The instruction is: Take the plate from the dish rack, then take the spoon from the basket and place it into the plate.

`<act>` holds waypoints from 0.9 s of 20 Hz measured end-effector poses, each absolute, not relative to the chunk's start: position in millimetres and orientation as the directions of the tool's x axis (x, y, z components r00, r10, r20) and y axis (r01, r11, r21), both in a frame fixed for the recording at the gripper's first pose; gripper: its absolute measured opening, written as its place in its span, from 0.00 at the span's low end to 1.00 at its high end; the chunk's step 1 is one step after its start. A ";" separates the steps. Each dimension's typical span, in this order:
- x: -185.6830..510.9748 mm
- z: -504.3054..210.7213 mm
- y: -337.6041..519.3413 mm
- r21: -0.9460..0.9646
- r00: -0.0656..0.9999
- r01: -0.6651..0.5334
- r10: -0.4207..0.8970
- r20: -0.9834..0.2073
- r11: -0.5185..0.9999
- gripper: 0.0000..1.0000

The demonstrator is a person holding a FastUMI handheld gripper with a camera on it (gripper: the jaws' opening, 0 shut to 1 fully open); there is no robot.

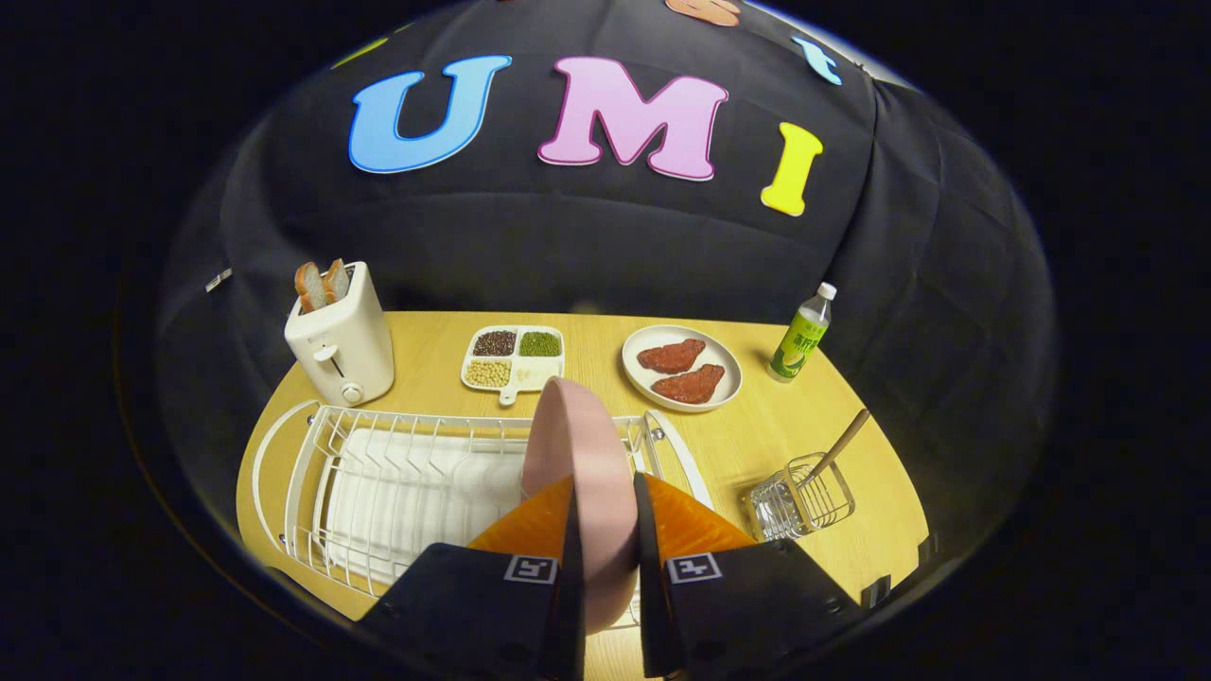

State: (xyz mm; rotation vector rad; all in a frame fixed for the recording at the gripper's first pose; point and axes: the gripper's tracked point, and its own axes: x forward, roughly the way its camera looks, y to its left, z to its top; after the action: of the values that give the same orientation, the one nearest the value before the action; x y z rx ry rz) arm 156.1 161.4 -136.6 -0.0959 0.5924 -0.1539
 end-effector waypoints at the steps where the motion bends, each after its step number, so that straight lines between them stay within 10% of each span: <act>1: 154.0 -136.2 165.1 -0.160 0.824 0.107 -0.178 -0.539 0.981 0.27; 18: 162.8 -108.9 137.1 -0.249 0.856 0.177 -0.274 -0.438 0.952 0.24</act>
State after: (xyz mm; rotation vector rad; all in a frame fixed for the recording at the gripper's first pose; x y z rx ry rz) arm 162.8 137.1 -108.9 -0.2040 0.4892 -0.2386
